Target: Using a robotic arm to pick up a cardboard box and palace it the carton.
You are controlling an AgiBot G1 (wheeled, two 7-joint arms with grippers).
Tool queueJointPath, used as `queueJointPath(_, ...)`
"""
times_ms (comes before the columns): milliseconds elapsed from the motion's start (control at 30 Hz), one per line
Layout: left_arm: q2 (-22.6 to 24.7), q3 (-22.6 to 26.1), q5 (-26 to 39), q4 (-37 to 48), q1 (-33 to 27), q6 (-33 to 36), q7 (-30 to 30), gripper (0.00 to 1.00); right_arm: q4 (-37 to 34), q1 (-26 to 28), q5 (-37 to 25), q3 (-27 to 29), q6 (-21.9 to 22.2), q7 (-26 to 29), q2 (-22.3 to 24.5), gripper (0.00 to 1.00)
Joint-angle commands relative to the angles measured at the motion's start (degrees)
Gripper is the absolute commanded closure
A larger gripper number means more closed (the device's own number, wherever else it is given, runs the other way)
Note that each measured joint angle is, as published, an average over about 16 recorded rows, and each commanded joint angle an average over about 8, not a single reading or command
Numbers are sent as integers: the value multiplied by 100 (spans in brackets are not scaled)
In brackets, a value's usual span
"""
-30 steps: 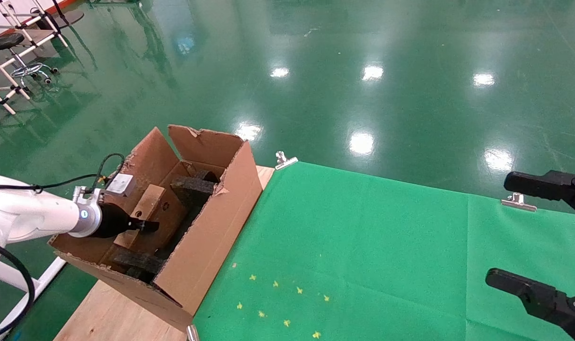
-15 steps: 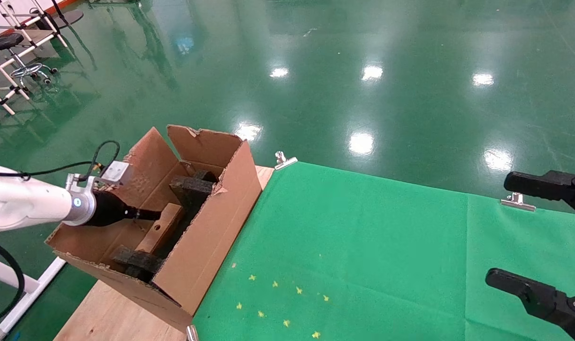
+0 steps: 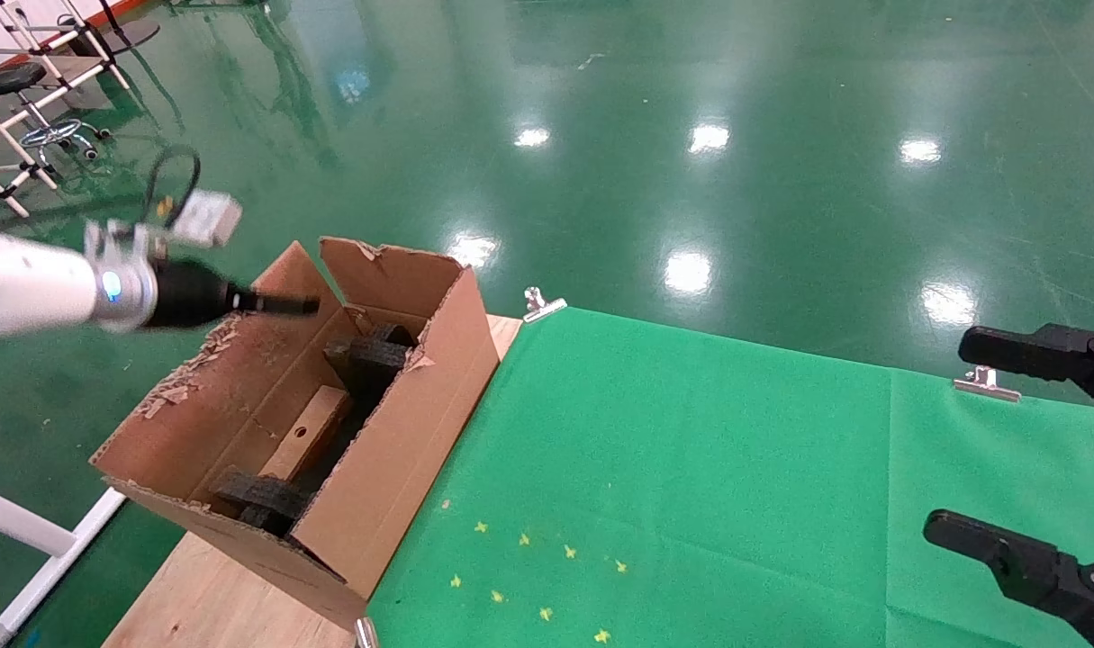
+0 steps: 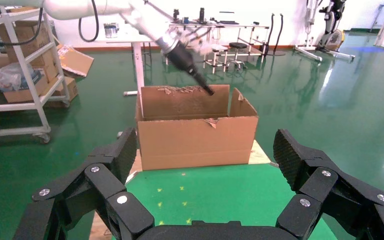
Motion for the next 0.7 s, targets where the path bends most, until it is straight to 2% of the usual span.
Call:
queueJointPath(33, -91, -25, -28, -268, -138, 143, -58, 0, 0, 0, 0, 0, 0, 0, 0, 0)
queueJointPath(233, -577, -292, -660, -1573, -52, 971, -964, 0, 0, 0, 0, 0, 0, 0, 0, 0)
queueJointPath(433, -944, -615, -1607, -2772, 447, 1397, -1981, 0, 0, 0, 0, 0, 0, 0, 0, 0)
queueJointPath(567, -1067, -749, -2057, -3296, 742, 1461, -2342, 0, -1, 0, 1, 0, 1, 0, 0, 0)
queueJointPath(700, -1125, -812, -2266, -3535, 876, 1483, -2457, 0, -1, -1, 1, 0, 2, 0, 1, 0)
